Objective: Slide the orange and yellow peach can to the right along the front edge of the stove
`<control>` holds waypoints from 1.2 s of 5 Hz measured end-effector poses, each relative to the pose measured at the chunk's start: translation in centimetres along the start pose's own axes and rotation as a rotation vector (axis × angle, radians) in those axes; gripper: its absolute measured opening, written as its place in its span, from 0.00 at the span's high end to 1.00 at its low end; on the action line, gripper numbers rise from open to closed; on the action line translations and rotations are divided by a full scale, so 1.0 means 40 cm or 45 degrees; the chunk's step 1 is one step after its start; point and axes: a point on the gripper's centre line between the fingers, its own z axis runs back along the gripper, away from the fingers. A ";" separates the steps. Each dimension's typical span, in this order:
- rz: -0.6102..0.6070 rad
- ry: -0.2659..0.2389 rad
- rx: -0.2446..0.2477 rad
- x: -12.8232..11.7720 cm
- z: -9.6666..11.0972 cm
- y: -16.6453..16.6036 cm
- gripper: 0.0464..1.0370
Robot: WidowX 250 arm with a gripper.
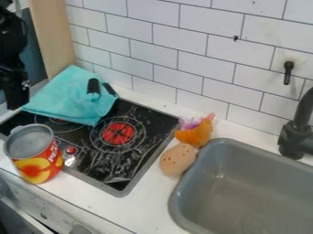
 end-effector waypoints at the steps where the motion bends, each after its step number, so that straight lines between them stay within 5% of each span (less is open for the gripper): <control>1: 0.014 0.018 -0.072 0.007 -0.023 0.036 0.04; 4: -0.052 0.139 -0.100 -0.009 -0.101 0.092 0.04; 6: -0.095 0.140 -0.126 -0.010 -0.122 0.109 0.04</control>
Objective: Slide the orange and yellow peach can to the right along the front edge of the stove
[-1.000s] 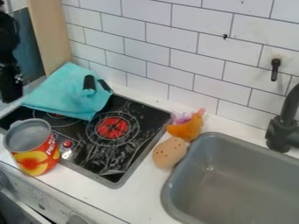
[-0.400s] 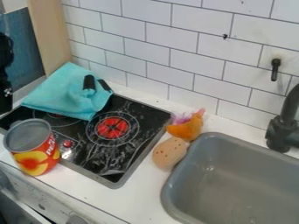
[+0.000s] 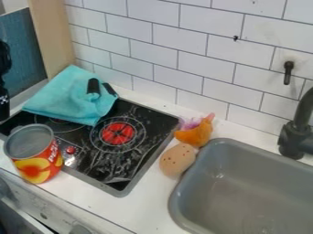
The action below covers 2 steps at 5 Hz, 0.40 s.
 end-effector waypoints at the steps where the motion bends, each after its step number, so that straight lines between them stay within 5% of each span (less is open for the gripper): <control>1: -0.015 0.009 -0.016 -0.006 -0.014 -0.010 0.04; 2: -0.030 0.021 -0.031 -0.016 -0.043 -0.027 0.04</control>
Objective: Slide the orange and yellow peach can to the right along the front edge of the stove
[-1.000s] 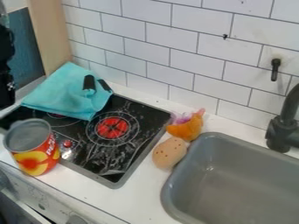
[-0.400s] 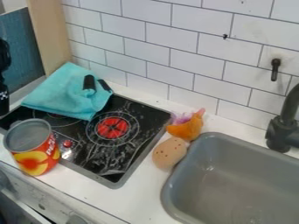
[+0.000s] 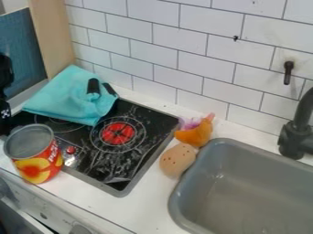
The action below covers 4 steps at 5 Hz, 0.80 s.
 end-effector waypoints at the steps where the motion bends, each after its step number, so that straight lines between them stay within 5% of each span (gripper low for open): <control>1: -0.027 0.024 -0.042 -0.003 -0.063 -0.034 0.04; 3: -0.159 -0.024 -0.220 0.025 -0.096 -0.185 0.04; 4: -0.243 -0.045 -0.217 0.040 -0.095 -0.265 0.04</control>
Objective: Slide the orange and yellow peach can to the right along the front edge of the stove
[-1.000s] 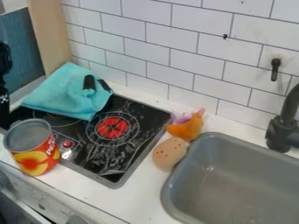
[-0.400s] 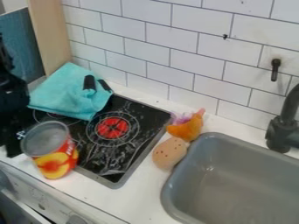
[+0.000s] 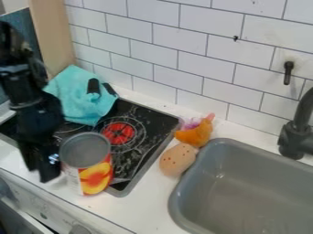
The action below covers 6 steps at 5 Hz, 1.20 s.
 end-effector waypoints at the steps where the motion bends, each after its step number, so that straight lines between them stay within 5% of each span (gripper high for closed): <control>1: -0.047 -0.016 0.025 0.010 0.011 -0.054 0.04; 2: 0.010 -0.042 0.099 0.005 0.046 -0.046 0.04; 3: 0.118 -0.072 0.254 -0.027 0.116 -0.020 0.04; 4: 0.181 -0.116 0.343 -0.079 0.191 -0.016 0.04; 5: 0.095 -0.191 0.305 -0.090 0.238 -0.074 0.04; 6: -0.028 -0.212 0.201 -0.087 0.247 -0.161 0.04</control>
